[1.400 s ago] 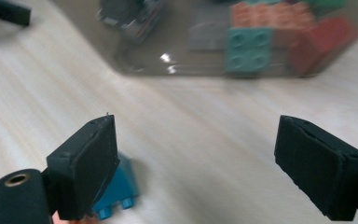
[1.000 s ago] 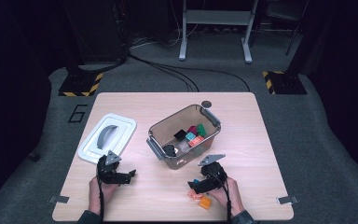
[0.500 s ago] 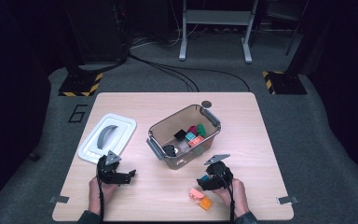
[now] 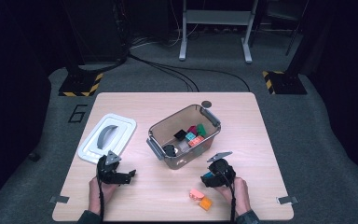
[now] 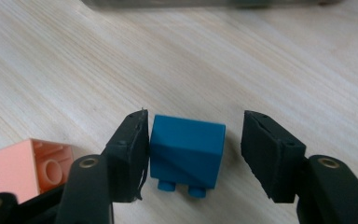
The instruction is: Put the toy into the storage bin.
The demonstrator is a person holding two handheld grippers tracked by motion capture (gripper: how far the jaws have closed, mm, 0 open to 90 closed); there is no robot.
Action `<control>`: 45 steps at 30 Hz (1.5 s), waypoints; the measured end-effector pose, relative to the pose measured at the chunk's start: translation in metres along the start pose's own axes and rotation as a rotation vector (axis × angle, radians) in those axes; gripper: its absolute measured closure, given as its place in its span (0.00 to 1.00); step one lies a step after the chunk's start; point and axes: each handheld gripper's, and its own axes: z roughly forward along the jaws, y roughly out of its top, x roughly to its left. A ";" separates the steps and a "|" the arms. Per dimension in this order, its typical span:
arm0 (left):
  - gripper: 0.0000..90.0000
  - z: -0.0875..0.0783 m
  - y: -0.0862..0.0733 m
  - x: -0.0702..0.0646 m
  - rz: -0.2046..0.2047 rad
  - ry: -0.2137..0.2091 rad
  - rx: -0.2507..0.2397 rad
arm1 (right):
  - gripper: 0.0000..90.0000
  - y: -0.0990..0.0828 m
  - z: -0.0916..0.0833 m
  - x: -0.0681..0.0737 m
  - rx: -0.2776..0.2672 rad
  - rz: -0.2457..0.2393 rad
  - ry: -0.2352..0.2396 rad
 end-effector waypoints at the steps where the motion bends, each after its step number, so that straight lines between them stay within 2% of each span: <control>1: 0.07 0.000 0.000 0.000 -0.001 0.000 0.000 | 0.48 -0.001 0.000 0.000 0.006 0.006 -0.010; 6: 0.07 0.000 0.000 0.000 0.000 0.000 0.000 | 0.63 -0.004 -0.002 -0.004 0.004 0.018 -0.006; 13: 0.07 0.000 0.000 0.000 -0.001 0.000 -0.001 | 0.64 -0.004 -0.004 -0.009 -0.001 0.028 -0.014; 16: 0.07 0.000 0.000 0.000 0.000 0.000 0.000 | 0.60 -0.004 -0.002 -0.012 0.009 0.026 -0.026; 22: 0.07 0.000 0.000 0.000 0.000 0.000 0.000 | 0.65 -0.002 -0.002 -0.017 0.013 0.021 -0.032; 27: 0.07 0.000 0.000 0.000 0.000 0.000 0.000 | 0.65 -0.001 -0.007 -0.024 -0.022 0.042 -0.017; 28: 0.07 0.000 0.000 0.000 0.000 0.000 0.000 | 0.65 -0.001 -0.009 -0.025 -0.030 0.046 -0.026; 37: 0.07 0.000 0.000 0.000 -0.001 0.000 -0.001 | 0.65 0.003 -0.023 -0.054 -0.109 0.109 -0.037; 45: 0.07 0.000 0.000 0.000 0.000 0.002 -0.001 | 0.65 0.011 -0.037 -0.080 -0.159 0.160 -0.073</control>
